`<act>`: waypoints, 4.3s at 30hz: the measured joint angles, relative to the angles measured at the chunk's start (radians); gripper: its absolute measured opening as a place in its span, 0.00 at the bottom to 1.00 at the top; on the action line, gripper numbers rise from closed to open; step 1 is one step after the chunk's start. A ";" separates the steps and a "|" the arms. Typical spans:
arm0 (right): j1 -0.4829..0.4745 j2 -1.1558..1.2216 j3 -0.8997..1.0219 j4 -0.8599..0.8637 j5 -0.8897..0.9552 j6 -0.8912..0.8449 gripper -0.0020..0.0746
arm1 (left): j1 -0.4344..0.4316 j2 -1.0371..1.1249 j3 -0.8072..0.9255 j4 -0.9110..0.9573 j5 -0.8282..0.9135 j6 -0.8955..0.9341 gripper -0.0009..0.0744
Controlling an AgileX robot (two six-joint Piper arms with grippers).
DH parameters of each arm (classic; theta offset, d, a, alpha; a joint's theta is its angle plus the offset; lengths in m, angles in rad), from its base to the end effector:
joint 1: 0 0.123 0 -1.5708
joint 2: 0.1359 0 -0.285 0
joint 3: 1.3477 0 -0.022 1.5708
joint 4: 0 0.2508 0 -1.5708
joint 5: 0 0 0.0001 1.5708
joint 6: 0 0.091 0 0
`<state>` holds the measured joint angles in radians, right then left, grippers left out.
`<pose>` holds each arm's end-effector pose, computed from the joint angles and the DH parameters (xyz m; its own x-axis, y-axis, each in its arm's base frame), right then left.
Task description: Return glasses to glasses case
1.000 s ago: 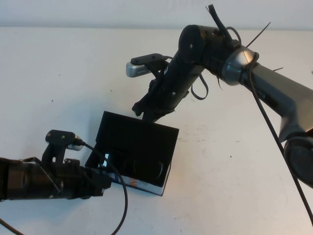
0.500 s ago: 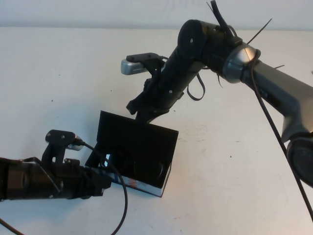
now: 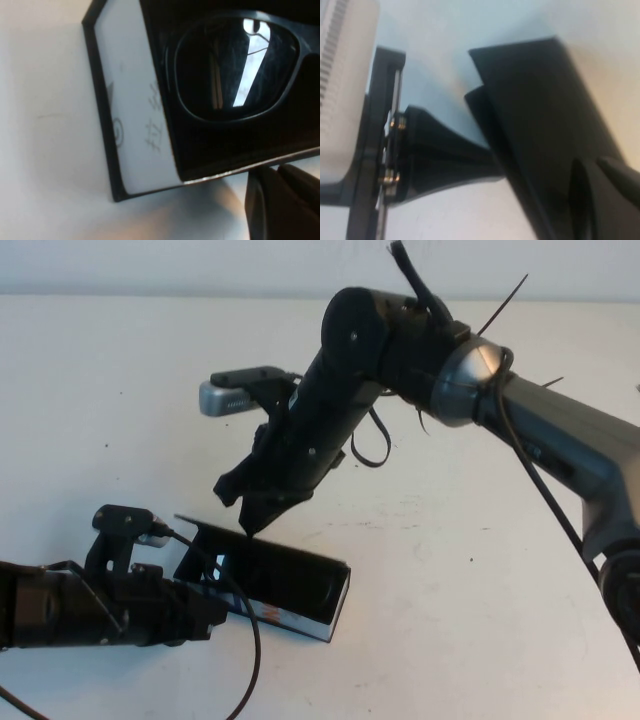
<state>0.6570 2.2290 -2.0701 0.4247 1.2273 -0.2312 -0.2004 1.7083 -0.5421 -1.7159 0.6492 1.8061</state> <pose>0.3584 0.3211 0.2466 -0.7011 -0.6339 -0.3264 -0.7127 0.6105 0.3454 0.2400 -0.1044 0.1266 -0.7806 0.2026 -0.5913 0.5339 0.7081 -0.4622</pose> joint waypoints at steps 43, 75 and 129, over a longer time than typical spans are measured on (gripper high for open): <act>0.028 -0.080 0.043 -0.161 -0.002 0.029 0.01 | 0.000 0.000 0.000 0.111 0.108 -0.101 0.01; 0.024 -0.268 0.006 -0.262 0.015 0.126 0.01 | -0.002 -0.483 -0.062 0.379 0.063 -0.441 0.01; 0.024 -1.565 1.611 -0.425 -0.834 0.317 0.01 | -0.005 -1.635 0.567 0.244 -0.747 -0.444 0.01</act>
<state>0.6807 0.6644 -0.4586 0.0000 0.3934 0.0854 -0.2052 0.0736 0.0251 -1.4724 -0.0975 1.3620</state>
